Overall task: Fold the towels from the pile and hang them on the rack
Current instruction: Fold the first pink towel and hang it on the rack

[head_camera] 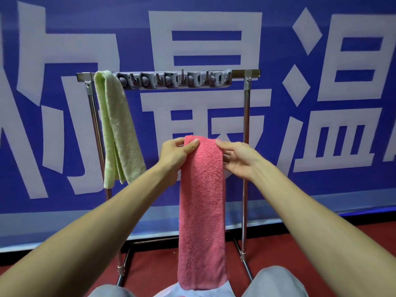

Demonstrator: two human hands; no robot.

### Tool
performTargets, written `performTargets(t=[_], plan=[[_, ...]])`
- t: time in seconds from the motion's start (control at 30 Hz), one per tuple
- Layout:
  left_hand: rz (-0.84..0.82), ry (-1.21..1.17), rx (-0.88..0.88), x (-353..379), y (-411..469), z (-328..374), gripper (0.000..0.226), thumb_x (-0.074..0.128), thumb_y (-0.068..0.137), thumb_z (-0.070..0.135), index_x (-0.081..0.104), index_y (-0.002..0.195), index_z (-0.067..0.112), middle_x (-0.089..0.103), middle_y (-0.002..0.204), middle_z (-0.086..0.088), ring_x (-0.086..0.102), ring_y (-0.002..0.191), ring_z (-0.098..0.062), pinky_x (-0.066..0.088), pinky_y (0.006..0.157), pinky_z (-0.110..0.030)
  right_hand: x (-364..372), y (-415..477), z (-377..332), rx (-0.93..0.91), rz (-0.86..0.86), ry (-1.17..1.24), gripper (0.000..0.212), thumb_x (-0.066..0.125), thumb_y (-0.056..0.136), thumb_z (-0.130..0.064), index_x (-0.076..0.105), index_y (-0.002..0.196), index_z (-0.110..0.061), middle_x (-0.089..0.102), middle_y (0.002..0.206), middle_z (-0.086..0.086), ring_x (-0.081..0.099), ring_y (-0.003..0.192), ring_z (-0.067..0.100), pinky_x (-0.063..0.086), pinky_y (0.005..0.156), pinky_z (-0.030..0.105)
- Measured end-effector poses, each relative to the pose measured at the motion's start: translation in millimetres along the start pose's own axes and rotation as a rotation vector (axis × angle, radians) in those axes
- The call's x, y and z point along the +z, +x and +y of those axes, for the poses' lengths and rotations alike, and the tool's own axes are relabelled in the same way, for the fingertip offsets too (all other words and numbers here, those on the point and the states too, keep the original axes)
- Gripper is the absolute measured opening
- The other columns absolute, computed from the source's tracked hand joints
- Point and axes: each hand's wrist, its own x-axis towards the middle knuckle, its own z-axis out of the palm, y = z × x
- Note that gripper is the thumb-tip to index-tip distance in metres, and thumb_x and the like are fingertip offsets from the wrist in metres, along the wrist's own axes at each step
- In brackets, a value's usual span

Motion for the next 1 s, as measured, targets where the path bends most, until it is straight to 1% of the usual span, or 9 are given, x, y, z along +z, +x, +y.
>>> performTargets(t=[0.13,0.23,0.3,0.37,0.53,0.67,0.8,0.9,1.0], plan=[[0.039,-0.043,-0.088,-6,1,7,0.02,0.074,0.081,0.021,0.069,0.098,0.011,0.071,0.096,-0.005,0.065,0.087,-0.017,0.051,0.067,-0.026,8,-1,2,-0.054,0.042,-0.004,0.021,0.067,0.084,-0.003,0.068,0.105,-0.002,0.068,0.101,0.01,0.066,0.092,0.019,0.058,0.078,0.031],[0.07,-0.136,-0.172,-11,1,8,0.024,0.074,0.081,0.019,0.069,0.101,0.007,0.072,0.095,-0.008,0.066,0.081,-0.017,0.051,0.062,-0.026,20,1,3,-0.124,0.098,-0.073,0.029,0.066,0.085,-0.003,0.064,0.113,-0.002,0.068,0.104,0.011,0.066,0.09,0.019,0.056,0.075,0.032],[0.056,-0.184,-0.22,-14,-2,6,0.026,0.073,0.082,0.019,0.07,0.104,0.006,0.072,0.093,-0.007,0.066,0.076,-0.016,0.052,0.057,-0.023,27,4,3,-0.148,0.149,-0.048,0.037,0.069,0.082,0.0,0.056,0.117,-0.004,0.067,0.105,0.013,0.066,0.09,0.02,0.057,0.078,0.036],[0.037,-0.198,-0.265,-18,-5,0,0.028,0.073,0.082,0.023,0.071,0.104,0.007,0.072,0.092,-0.005,0.065,0.074,-0.015,0.051,0.054,-0.021,32,6,2,-0.152,0.211,-0.03,0.04,0.07,0.08,0.003,0.052,0.114,-0.006,0.066,0.098,0.013,0.067,0.086,0.02,0.058,0.078,0.036],[-0.032,-0.124,-0.334,-16,-12,-25,0.036,0.071,0.082,0.032,0.07,0.102,0.003,0.072,0.093,-0.006,0.064,0.076,-0.016,0.05,0.065,-0.027,35,8,0,-0.135,0.276,-0.045,0.016,0.066,0.082,0.007,0.058,0.09,-0.005,0.065,0.083,0.01,0.065,0.069,0.015,0.059,0.063,0.026],[-0.095,-0.089,-0.272,-6,-14,-32,0.031,0.069,0.085,0.028,0.069,0.103,0.002,0.072,0.087,-0.004,0.062,0.073,-0.015,0.05,0.064,-0.026,28,8,0,-0.146,0.313,-0.041,0.015,0.064,0.083,0.008,0.058,0.08,-0.005,0.063,0.079,0.01,0.064,0.066,0.014,0.057,0.058,0.023],[-0.077,-0.063,-0.18,4,-7,-18,0.029,0.066,0.087,0.026,0.068,0.108,0.005,0.072,0.095,-0.005,0.065,0.081,-0.015,0.05,0.074,-0.028,14,5,-6,-0.154,0.316,-0.101,0.012,0.069,0.082,0.001,0.061,0.088,-0.006,0.066,0.087,0.01,0.065,0.076,0.016,0.056,0.065,0.027],[-0.108,-0.024,-0.186,13,-3,-7,0.03,0.065,0.089,0.029,0.067,0.106,0.004,0.071,0.099,-0.006,0.065,0.087,-0.017,0.051,0.076,-0.029,3,3,-11,-0.165,0.291,-0.239,0.017,0.074,0.08,-0.006,0.062,0.092,-0.01,0.069,0.098,0.012,0.067,0.089,0.022,0.057,0.077,0.034],[-0.129,0.003,-0.177,18,0,-2,0.026,0.06,0.093,0.021,0.066,0.106,-0.001,0.069,0.094,-0.006,0.063,0.083,-0.015,0.052,0.075,-0.026,-5,-6,-17,-0.162,0.231,-0.372,0.018,0.077,0.078,-0.013,0.064,0.091,-0.008,0.071,0.092,0.01,0.068,0.082,0.022,0.059,0.076,0.035]])
